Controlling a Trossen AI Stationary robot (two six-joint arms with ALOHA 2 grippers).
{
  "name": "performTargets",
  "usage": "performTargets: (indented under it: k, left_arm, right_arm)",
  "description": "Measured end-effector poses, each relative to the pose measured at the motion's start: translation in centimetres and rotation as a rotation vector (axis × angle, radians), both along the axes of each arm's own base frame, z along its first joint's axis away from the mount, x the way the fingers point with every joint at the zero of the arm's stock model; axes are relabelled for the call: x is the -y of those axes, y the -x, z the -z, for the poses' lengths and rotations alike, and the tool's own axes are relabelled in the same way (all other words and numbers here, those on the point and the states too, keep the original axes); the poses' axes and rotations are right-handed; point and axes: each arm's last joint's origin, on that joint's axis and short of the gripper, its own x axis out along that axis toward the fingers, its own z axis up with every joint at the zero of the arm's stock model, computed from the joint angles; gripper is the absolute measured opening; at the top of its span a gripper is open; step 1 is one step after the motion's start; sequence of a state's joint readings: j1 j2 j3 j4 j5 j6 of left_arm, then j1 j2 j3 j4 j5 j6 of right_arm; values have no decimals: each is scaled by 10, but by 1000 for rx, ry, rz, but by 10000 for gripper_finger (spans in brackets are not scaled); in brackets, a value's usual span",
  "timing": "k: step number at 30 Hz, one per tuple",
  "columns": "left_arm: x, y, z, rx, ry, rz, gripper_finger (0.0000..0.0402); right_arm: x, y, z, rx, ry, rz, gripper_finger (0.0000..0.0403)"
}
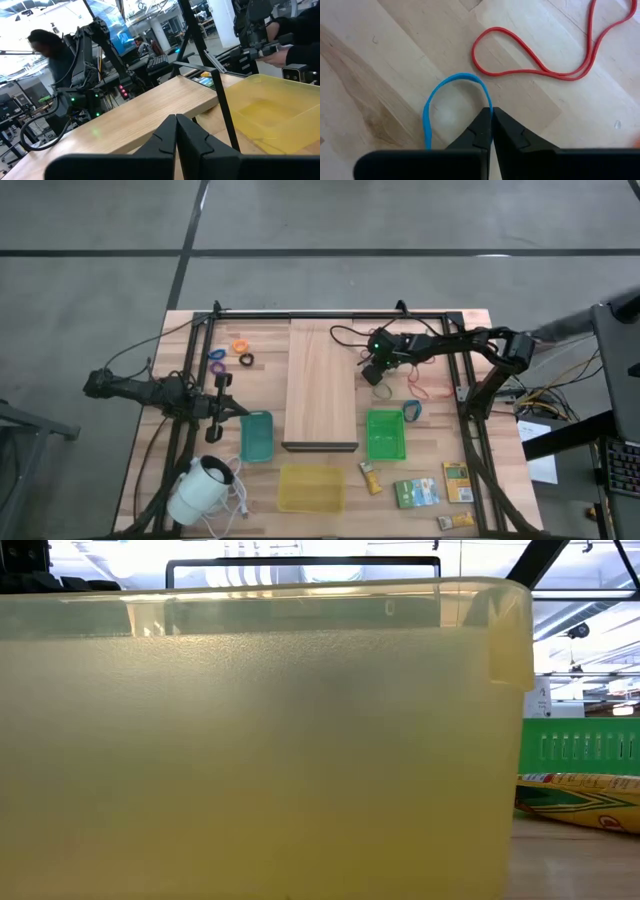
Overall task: Pick & Place Office Desk Supplies
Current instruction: Put the bottom blue thin rubber band into the green bin
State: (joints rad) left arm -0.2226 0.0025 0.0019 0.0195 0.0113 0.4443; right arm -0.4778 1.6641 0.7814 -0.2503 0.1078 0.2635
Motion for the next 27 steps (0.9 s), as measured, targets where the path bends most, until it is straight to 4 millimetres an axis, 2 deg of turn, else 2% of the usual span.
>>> performTargets:
  k: [6, 14, 21, 27]
  left_arm:
    - [0, 0, 0, 0, 0, -1, 12]
    - [0, 0, 0, 0, 0, -1, 12]
    - [0, 0, 0, 0, 0, -1, 12]
    - [0, 0, 0, 0, 0, -1, 12]
  right_arm:
    - [-6, 11, -18, -12, -15, 8, 8]
    - [-24, 28, -69, 112, 34, -17, 8]
    - [-70, 43, -114, 279, 55, -132, 8]
    - [-116, 56, -136, 376, 49, -336, 8]
